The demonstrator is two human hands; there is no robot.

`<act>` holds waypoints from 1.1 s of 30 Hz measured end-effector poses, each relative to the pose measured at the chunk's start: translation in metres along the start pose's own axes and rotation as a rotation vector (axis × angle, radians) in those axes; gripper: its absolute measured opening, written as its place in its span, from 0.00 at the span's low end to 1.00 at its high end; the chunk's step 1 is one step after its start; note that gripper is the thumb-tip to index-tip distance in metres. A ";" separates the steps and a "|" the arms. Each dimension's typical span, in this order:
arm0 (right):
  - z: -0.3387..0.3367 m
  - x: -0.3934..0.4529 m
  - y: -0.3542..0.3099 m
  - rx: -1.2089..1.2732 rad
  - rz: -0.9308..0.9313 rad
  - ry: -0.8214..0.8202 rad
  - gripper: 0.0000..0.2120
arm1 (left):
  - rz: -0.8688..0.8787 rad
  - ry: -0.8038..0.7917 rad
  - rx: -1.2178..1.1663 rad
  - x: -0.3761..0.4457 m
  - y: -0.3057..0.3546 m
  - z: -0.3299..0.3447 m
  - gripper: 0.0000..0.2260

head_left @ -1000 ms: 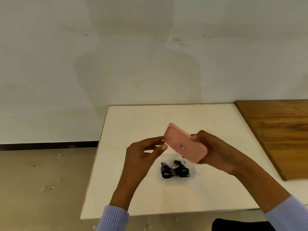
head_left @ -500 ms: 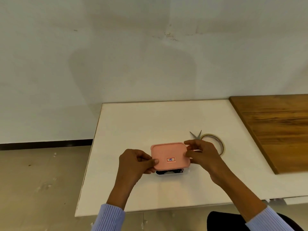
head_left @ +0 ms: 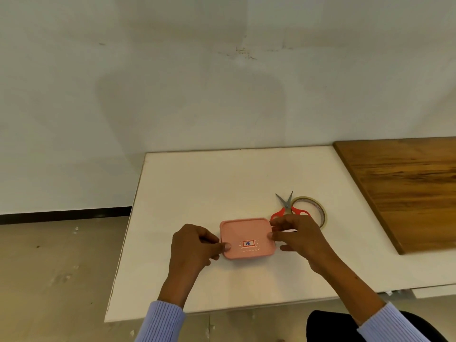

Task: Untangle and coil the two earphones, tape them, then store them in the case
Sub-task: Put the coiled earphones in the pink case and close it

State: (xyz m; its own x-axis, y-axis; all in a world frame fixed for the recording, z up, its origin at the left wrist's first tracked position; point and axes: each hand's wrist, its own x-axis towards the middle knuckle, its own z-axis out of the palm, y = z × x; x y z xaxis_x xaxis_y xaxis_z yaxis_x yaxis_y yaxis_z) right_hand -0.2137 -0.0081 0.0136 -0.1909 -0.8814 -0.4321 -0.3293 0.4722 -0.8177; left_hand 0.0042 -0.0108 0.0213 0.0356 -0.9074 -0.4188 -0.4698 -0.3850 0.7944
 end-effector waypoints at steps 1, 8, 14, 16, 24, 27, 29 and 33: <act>-0.002 0.000 0.000 0.024 0.023 -0.037 0.11 | -0.013 -0.020 -0.009 0.000 -0.001 -0.001 0.12; -0.011 -0.002 0.002 0.049 0.106 -0.199 0.15 | -0.033 -0.059 -0.033 0.004 -0.003 0.001 0.11; -0.010 0.001 0.004 0.028 0.146 -0.192 0.10 | -0.029 -0.046 -0.018 0.008 -0.006 0.004 0.09; -0.010 0.002 0.005 0.029 0.154 -0.177 0.09 | -0.031 -0.047 -0.025 0.009 -0.006 0.005 0.08; -0.012 0.002 0.008 0.075 0.120 -0.178 0.09 | -0.090 -0.129 -0.082 0.009 -0.002 -0.002 0.09; -0.015 0.005 0.004 0.064 0.142 -0.192 0.10 | -0.133 -0.192 -0.124 0.010 -0.002 -0.013 0.11; -0.012 0.009 0.003 0.081 0.091 -0.144 0.09 | -0.113 -0.090 -0.172 0.014 -0.004 -0.013 0.12; -0.002 0.015 -0.002 0.261 0.056 -0.097 0.06 | -0.069 0.043 -0.272 0.020 -0.003 0.001 0.12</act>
State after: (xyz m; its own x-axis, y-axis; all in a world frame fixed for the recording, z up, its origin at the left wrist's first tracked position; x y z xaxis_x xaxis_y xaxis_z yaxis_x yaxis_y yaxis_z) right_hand -0.2178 -0.0219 0.0095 -0.1084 -0.8572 -0.5034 -0.0693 0.5117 -0.8564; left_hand 0.0054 -0.0271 0.0097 0.0992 -0.8815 -0.4617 -0.2113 -0.4720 0.8559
